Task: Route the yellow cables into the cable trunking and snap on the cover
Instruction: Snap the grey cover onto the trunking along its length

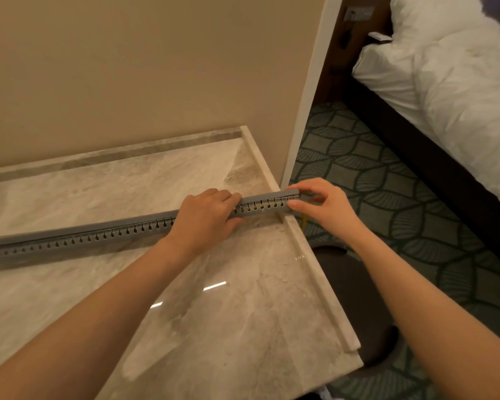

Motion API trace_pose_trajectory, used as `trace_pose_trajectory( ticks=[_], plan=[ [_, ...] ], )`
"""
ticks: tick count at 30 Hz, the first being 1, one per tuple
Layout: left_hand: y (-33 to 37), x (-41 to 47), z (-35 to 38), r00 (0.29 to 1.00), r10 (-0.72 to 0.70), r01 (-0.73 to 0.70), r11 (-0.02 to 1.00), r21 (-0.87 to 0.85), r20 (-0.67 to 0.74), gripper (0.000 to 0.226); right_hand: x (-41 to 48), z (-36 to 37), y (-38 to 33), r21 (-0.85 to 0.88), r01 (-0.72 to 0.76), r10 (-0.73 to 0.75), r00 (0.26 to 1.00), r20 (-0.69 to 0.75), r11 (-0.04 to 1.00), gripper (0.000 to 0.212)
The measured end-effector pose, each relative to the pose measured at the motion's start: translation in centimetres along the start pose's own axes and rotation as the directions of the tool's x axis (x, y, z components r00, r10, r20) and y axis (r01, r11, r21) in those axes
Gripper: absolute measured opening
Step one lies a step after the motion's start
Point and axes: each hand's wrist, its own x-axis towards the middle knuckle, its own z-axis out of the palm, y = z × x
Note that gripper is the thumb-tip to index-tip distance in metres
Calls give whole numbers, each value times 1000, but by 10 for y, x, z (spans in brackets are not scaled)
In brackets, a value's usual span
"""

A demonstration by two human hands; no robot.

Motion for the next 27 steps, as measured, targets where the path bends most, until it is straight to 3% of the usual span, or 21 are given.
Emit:
trace_pose_trajectory(
  ticks=[2,5,7,9,15,20,27],
  plan=[
    [-1,1,1,1000,-3,3,1000,-14,-2,29,-3,-5,-6,-197,181,-185,983,0,964,39],
    [-3,2,2,1000,1,-1,1000,-15,-7,27,-3,-8,-16,-482,435,-394,899,189,761,48],
    [-4,2,3,1000,-7,8,1000,-11,7,27,0,-6,-25,-598,521,-477,843,249,609,41],
    [-5,3,3,1000,-10,10,1000,-20,18,28,2,-2,-32,-650,553,-508,813,284,522,34],
    [-8,6,3,998,-28,30,998,-48,50,30,13,1,-45,-699,474,-321,880,350,536,28],
    [-7,8,3,994,-48,51,998,-31,102,30,30,-5,-54,-696,476,-210,875,436,537,23],
    [-6,11,1,984,-62,58,998,29,167,29,37,-7,-57,-688,505,-204,857,474,521,24]
  ],
)
